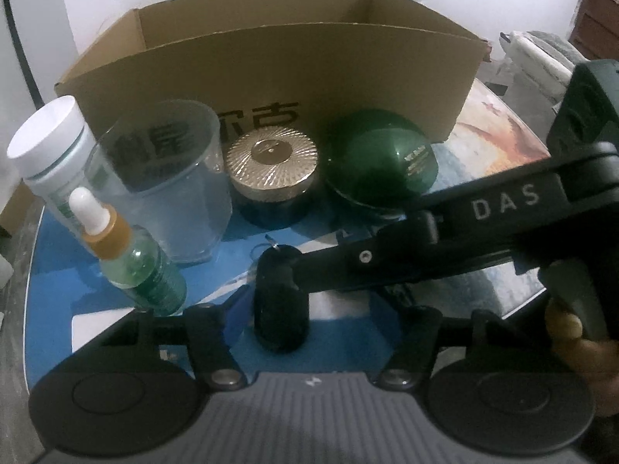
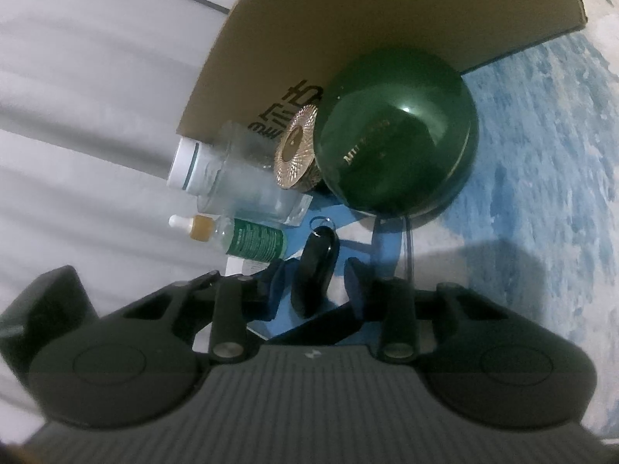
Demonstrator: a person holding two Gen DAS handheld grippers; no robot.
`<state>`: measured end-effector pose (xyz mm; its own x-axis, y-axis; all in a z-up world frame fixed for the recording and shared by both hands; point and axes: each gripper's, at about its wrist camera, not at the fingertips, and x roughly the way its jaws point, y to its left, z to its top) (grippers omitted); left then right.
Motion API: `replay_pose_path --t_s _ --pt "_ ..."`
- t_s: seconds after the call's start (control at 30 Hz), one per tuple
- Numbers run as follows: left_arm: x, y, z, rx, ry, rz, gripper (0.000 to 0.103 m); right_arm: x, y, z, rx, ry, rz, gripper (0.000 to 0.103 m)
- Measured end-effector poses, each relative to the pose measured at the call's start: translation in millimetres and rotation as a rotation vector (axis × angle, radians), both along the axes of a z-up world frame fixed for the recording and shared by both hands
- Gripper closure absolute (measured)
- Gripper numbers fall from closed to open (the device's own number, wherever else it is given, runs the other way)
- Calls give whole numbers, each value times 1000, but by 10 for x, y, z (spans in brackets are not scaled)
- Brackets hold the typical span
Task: Organize rigid objects
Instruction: 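Close the right gripper on the black oval case and lift it, then carry the black oval case into the box and open the right gripper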
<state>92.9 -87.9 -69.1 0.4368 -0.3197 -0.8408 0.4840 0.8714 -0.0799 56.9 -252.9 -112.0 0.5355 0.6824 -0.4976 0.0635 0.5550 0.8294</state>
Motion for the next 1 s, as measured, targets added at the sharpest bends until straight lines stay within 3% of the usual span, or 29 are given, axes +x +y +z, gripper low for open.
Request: replay_pose_path --t_s 0.1,0.3,0.47,0.57,0.63,0.7,1.0 --pt "-33 -19 24 -17 7 -24 47 26 15 -22 3 6 5 74" --pt "-142 -95 4 8 -8 -59 47 -12 -10 -58 17 15 12 75" --pt "-198 -152 -1 43 -34 -81 47 -63 -87 -126 98 17 -2 75" --pt "-202 -141 5 41 -37 -77 52 -62 -116 -115 153 -7 -4 75" --pt "-204 -136 8 44 -43 -69 57 -56 -108 -95 131 -16 -5 75" --pt "-201 -122 14 41 -48 -60 70 -52 -98 -88 135 -21 1 75" --pt "-218 -119 36 22 -45 -49 83 -23 -83 -98 64 -8 -11 80"
